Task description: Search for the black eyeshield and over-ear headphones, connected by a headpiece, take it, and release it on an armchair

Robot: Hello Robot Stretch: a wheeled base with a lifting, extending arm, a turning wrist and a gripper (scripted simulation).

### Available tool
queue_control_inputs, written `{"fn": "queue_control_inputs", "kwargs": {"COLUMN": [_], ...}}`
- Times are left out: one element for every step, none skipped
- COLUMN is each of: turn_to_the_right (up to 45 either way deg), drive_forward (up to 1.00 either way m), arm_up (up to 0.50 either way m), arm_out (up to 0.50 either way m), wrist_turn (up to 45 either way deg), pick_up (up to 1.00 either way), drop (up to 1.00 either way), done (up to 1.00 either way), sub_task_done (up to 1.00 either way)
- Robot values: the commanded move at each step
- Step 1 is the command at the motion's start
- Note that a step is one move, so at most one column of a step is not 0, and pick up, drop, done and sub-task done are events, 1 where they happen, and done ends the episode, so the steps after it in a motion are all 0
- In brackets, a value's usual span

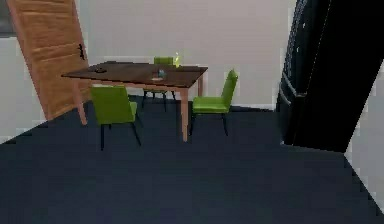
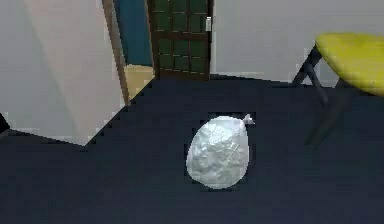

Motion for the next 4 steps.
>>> {"fn": "queue_control_inputs", "kwargs": {"turn_to_the_right": [36.0,0.0,45.0,24.0], "drive_forward": [0.00,0.80,0.00,0.00], "arm_up": [0.00,0.00,0.00,0.00], "arm_out": [0.00,0.00,0.00,0.00], "wrist_turn": [0.0,0.0,0.0,0.0], "pick_up": [0.00,0.00,0.00,0.00], "drop": [0.00,0.00,0.00,0.00], "done": [0.00,0.00,0.00,0.00], "sub_task_done": [0.00,0.00,0.00,0.00]}}
